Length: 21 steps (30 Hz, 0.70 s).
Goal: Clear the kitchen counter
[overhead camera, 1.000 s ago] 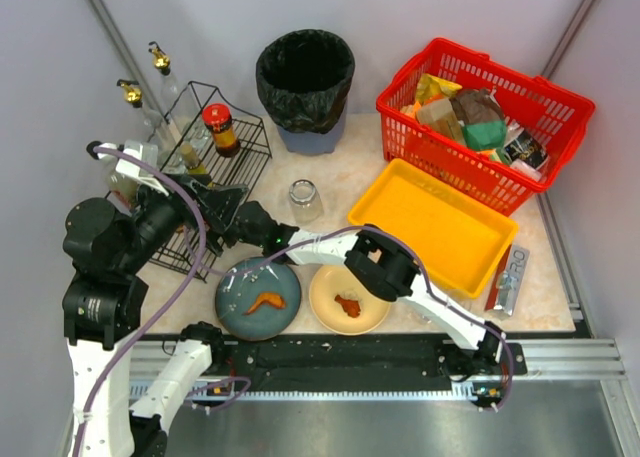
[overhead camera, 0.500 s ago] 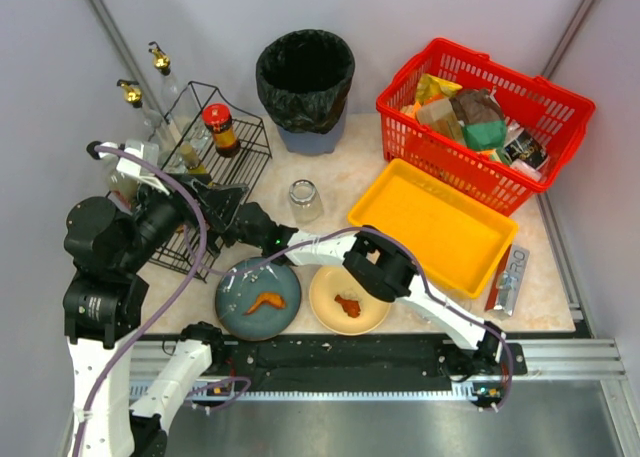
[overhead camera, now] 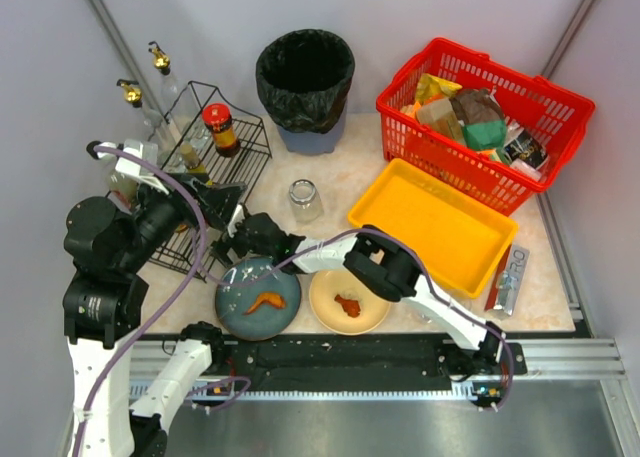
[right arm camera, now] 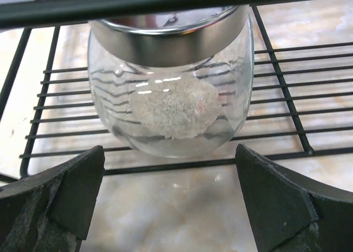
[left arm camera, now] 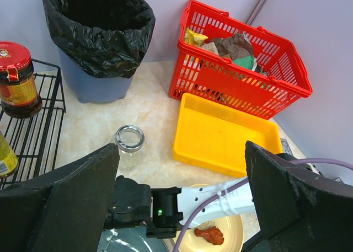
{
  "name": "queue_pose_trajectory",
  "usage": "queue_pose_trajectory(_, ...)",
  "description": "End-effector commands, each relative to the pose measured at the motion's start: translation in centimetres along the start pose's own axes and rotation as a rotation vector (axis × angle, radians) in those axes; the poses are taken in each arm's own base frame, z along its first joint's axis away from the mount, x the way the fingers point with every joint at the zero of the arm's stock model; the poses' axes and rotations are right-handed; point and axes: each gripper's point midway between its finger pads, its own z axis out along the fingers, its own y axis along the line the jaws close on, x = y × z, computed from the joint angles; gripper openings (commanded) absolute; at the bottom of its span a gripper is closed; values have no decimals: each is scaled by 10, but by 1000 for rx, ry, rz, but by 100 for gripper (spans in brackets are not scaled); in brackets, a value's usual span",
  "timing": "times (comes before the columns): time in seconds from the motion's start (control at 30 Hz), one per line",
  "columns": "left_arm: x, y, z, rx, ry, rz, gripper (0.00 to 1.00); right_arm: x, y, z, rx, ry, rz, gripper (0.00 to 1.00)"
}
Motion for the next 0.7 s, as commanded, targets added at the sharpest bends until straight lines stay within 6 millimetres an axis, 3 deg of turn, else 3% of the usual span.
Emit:
queue_pose_trajectory(0.0, -9, -1, -5, -10, -35, 32, 99, -82, 20, -23, -42, -135, -39, 99)
queue_pose_trajectory(0.13, -3, 4, -7, -33, -21, 34, 99, -92, 22, -43, -50, -133, -81, 99)
queue_pose_trajectory(0.3, 4, 9, -11, -58, -8, 45, 99, -107, 26, -83, -48, -127, -113, 99)
queue_pose_trajectory(0.53, 13, 11, -13, -60, 8, 37, 99, -98, 18, -148, -10, 40, -165, 96)
queue_pose_trajectory(0.67, 13, 11, -15, -68, 2, 31, 99, -85, -6, -183, 118, 121, -170, 97)
